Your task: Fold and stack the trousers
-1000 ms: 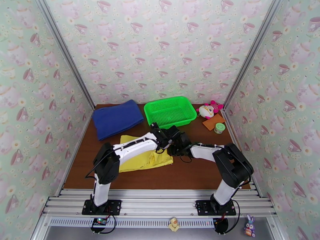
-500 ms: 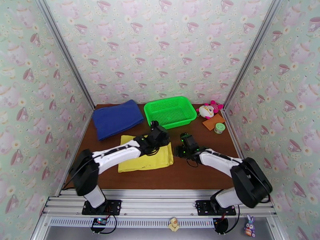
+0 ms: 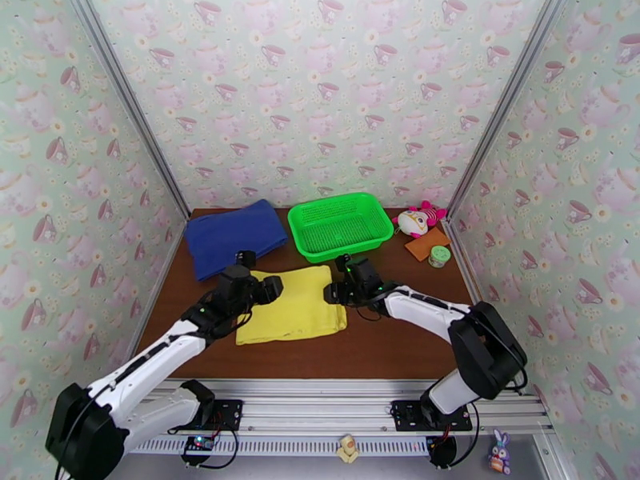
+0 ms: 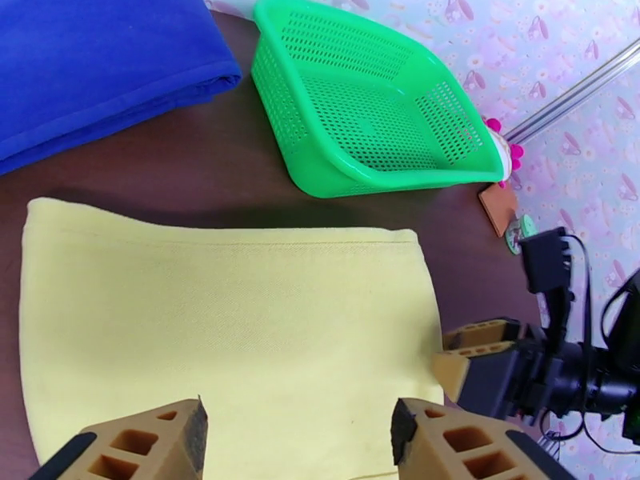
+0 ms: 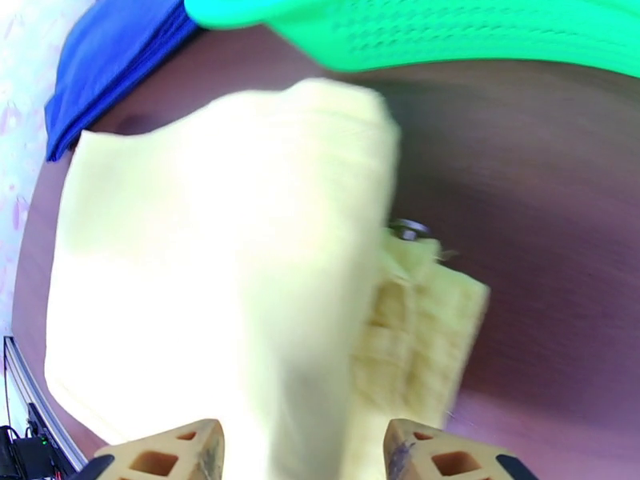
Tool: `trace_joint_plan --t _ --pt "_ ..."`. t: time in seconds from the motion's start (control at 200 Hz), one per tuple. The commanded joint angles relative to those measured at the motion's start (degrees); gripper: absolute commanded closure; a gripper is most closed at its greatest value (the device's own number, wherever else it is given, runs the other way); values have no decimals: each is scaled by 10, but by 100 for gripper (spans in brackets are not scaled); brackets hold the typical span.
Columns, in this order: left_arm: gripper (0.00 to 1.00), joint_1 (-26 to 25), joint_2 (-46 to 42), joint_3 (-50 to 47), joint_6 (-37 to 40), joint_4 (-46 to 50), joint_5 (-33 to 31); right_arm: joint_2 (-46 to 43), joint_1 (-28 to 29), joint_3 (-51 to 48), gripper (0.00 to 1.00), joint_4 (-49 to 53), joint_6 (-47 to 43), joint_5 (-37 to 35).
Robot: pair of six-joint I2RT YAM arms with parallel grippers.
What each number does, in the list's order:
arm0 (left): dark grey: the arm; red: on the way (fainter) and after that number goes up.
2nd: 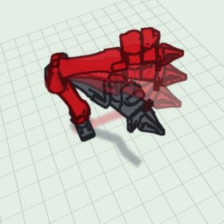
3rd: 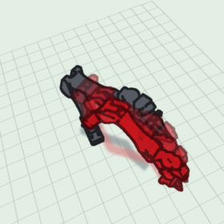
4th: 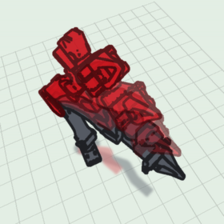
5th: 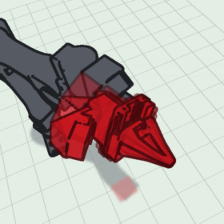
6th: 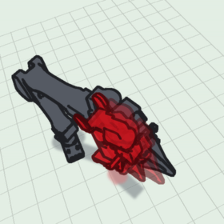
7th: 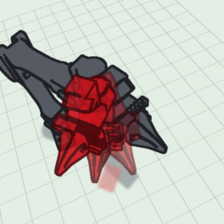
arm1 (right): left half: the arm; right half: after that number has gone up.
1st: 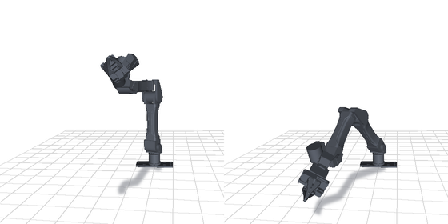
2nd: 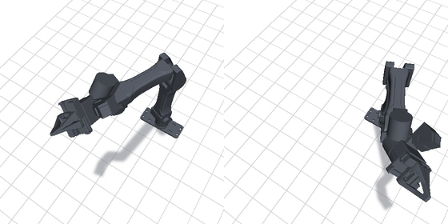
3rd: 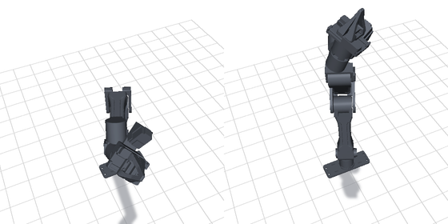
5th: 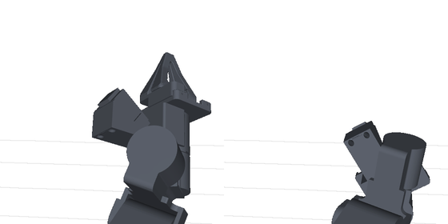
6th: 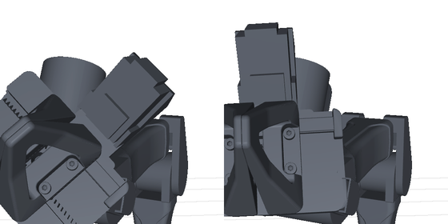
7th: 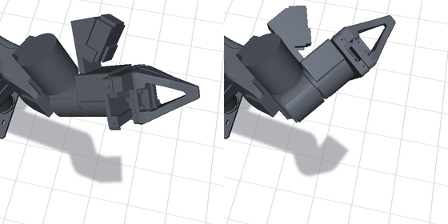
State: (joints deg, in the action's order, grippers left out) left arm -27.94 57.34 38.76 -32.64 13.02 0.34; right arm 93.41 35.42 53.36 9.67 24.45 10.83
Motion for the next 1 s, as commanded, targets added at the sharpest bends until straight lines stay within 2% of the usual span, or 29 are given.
trace_joint_plan --t 0.0,0.065,0.125,0.16,0.466,0.606,0.676,0.821,0.997 --pt "35 14 -43 -15 20 23 27 33 10 35 55 7 -7 8" --pt "34 24 -55 -24 21 29 31 43 15 47 72 13 -6 13" --pt "34 32 -60 -32 18 27 38 43 22 58 95 21 -5 11" --pt "34 35 -61 -36 16 23 43 41 26 65 100 28 -7 9" --pt "34 37 2 -14 49 33 67 -37 38 112 100 124 4 -14" --pt "34 36 5 -16 56 20 59 -55 35 124 100 183 13 -56" --pt "34 36 10 -11 62 22 58 -57 25 108 100 183 15 -68" --pt "35 37 18 -11 70 27 45 -25 -10 70 99 151 8 -37" --pt "35 38 28 -9 85 42 13 13 -15 49 99 111 1 -22"
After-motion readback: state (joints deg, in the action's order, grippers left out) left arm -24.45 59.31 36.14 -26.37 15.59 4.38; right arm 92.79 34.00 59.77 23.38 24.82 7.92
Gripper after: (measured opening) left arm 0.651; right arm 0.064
